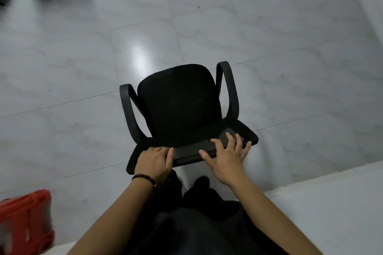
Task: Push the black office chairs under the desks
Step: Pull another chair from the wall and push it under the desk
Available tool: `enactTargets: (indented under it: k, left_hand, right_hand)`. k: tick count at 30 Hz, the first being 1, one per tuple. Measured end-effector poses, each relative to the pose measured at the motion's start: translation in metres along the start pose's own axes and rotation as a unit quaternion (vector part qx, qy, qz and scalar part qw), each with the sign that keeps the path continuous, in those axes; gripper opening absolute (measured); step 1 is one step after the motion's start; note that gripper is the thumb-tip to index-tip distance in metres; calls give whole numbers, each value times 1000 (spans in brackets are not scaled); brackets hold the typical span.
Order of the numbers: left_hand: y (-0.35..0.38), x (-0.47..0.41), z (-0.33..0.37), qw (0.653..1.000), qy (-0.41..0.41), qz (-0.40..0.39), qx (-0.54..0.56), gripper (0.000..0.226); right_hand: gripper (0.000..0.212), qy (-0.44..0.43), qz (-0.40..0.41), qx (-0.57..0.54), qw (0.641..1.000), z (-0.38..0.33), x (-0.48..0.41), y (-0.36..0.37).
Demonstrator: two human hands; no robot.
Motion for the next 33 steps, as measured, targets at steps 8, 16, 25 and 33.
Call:
enactTargets:
  k: [8, 16, 25, 33]
  left_hand:
    - [-66, -109, -23, 999, -6, 42, -8, 51]
    - [-140, -218, -65, 996, -12, 92, -18, 50]
    - [-202, -307, -128, 978, -177, 108, 18, 47]
    - [-283, -412, -188, 976, -179, 120, 31, 50]
  right_hand:
    - [84, -56, -9, 41, 998, -40, -108, -68]
    - [83, -67, 17, 63, 996, -111, -228, -135]
    - [81, -65, 23, 71, 995, -220, -339, -190]
    - [82, -106, 25, 74, 991, -303, -452, -244]
Point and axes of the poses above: each hand's wrist, its own x-axis away from the middle knuckle, its own y-axis out of the palm, z = x × y, the point moved 1 cm from there along -x, towards the middle knuckle, and after that the axes turned 2 degrees about -y, right-handed, at the moved point
